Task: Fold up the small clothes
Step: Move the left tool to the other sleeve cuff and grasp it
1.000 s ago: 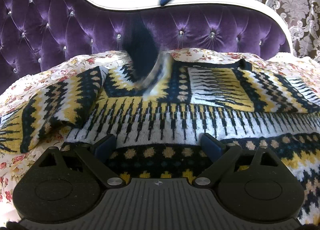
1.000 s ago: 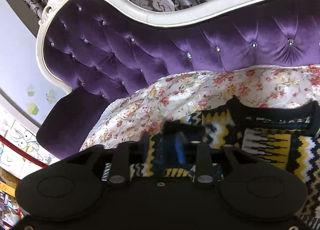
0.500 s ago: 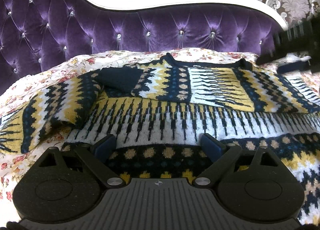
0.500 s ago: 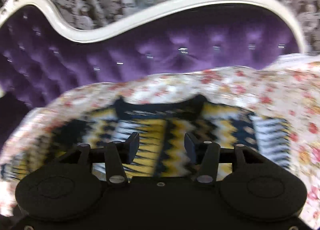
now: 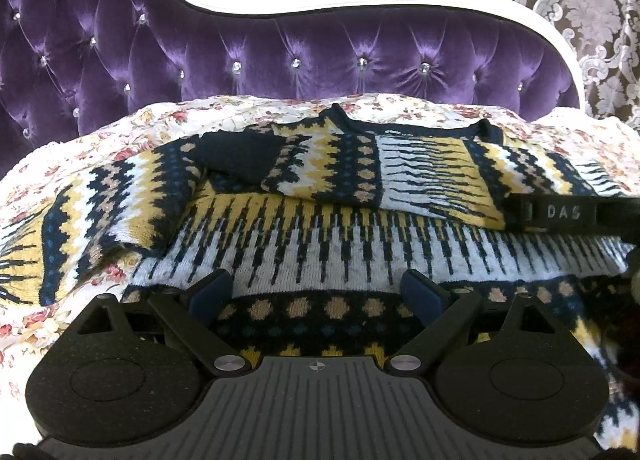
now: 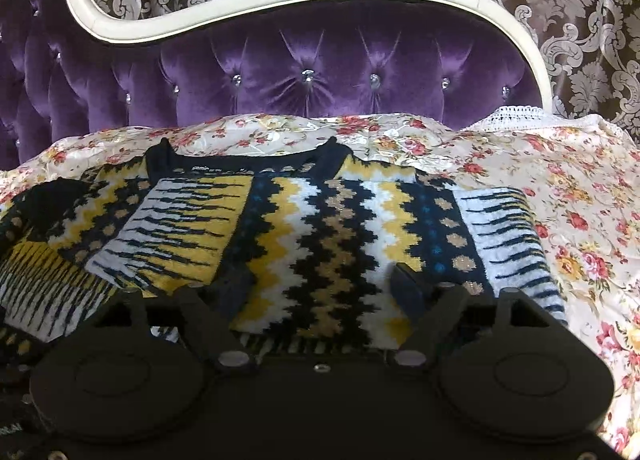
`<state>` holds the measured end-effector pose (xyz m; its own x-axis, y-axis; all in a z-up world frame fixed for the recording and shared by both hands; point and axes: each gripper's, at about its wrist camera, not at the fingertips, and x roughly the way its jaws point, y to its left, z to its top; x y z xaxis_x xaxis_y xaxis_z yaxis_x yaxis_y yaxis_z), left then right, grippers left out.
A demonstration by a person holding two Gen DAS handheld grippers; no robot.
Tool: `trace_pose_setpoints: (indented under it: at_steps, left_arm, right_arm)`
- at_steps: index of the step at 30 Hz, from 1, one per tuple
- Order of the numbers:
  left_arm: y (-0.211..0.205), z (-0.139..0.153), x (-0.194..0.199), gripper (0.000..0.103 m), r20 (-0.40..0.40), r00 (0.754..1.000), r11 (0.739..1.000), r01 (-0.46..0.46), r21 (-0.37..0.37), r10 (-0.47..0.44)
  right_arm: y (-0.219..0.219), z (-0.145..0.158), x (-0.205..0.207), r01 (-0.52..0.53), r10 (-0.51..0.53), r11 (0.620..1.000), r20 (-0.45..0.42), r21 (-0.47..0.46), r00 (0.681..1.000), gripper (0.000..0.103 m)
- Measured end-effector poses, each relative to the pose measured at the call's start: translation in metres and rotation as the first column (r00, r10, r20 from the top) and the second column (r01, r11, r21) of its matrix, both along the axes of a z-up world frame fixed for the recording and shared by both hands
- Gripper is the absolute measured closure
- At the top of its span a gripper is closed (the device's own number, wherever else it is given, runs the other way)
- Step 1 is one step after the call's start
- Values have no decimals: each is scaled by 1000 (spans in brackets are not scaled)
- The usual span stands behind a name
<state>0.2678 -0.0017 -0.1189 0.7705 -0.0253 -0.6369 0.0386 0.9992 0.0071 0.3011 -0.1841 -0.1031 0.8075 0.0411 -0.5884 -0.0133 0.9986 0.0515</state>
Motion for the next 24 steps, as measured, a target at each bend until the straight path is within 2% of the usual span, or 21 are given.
trace_pose_setpoints:
  at_steps: [5, 10, 14, 18, 21, 24]
  left_arm:
    - [19, 15, -4, 11, -38, 999, 998, 24, -60, -26]
    - [76, 45, -24, 11, 5, 997, 986, -81, -147, 82]
    - [141, 66, -36, 11, 2, 979, 963, -201, -179, 204]
    - [210, 77, -46, 11, -23, 937, 914, -344, -217, 348]
    - [252, 73, -58, 11, -67, 906, 865, -419, -277, 418]
    - [278, 63, -67, 12, -120, 883, 820, -467, -331, 455]
  right_arm:
    - [0, -3, -2, 1, -1, 1000, 11, -8, 1000, 25]
    - [2, -3, -3, 1, -1, 1000, 14, -18, 1000, 25]
    - [3, -3, -3, 0, 0, 1000, 16, -21, 1000, 24]
    - [3, -3, -3, 0, 1, 1000, 17, -21, 1000, 24]
    - [3, -3, -3, -1, 2, 1000, 16, -22, 1000, 24]
    - [3, -3, -3, -2, 2, 1000, 16, -22, 1000, 24]
